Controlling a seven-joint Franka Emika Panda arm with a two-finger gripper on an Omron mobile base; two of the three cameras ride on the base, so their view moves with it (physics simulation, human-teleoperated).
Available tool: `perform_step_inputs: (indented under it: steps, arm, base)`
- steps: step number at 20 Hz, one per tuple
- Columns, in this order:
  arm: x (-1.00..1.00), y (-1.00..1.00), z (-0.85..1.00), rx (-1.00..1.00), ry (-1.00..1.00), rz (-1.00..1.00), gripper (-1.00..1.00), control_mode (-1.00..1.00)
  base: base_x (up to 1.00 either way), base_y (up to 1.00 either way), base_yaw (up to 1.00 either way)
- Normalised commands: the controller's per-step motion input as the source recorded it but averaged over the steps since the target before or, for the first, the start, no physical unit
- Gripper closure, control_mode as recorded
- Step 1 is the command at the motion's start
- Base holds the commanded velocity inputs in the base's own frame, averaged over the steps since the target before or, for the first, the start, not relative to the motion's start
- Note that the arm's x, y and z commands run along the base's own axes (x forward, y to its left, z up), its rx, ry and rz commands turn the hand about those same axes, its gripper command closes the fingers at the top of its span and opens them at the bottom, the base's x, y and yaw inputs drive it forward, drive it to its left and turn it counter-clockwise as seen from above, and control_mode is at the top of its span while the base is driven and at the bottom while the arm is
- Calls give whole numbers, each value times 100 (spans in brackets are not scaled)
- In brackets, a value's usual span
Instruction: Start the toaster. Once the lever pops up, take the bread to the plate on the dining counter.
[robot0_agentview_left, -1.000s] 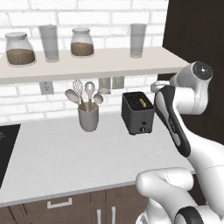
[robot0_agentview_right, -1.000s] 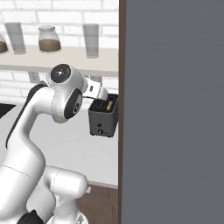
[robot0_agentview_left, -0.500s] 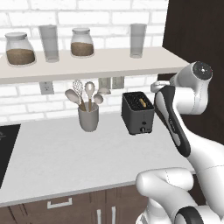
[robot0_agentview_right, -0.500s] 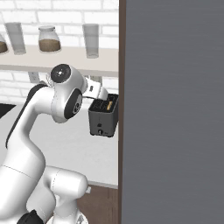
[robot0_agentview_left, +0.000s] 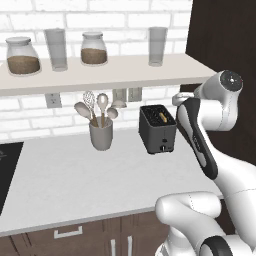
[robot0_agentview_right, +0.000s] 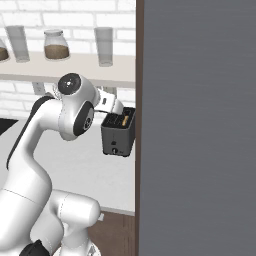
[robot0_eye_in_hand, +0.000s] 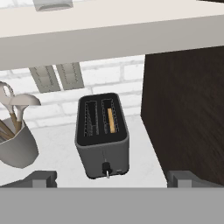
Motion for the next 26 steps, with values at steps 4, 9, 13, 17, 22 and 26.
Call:
perform_step_inputs:
  steps: [4, 9, 13, 17, 22, 26]
  arm:
    - [0, 0, 0, 0, 0, 0, -100, -100]
    - [0, 0, 0, 0, 0, 0, -100, -100]
    - [0, 0, 0, 0, 0, 0, -100, -100]
    - [0, 0, 0, 0, 0, 0, -100, -100]
    - [0, 0, 0, 0, 0, 0, -100, -100]
    - [0, 0, 0, 0, 0, 0, -100, -100]
  base:
    - [0, 0, 0]
    - [0, 0, 0]
    - [0, 0, 0]
    - [0, 0, 0]
    - [0, 0, 0]
    - [0, 0, 0]
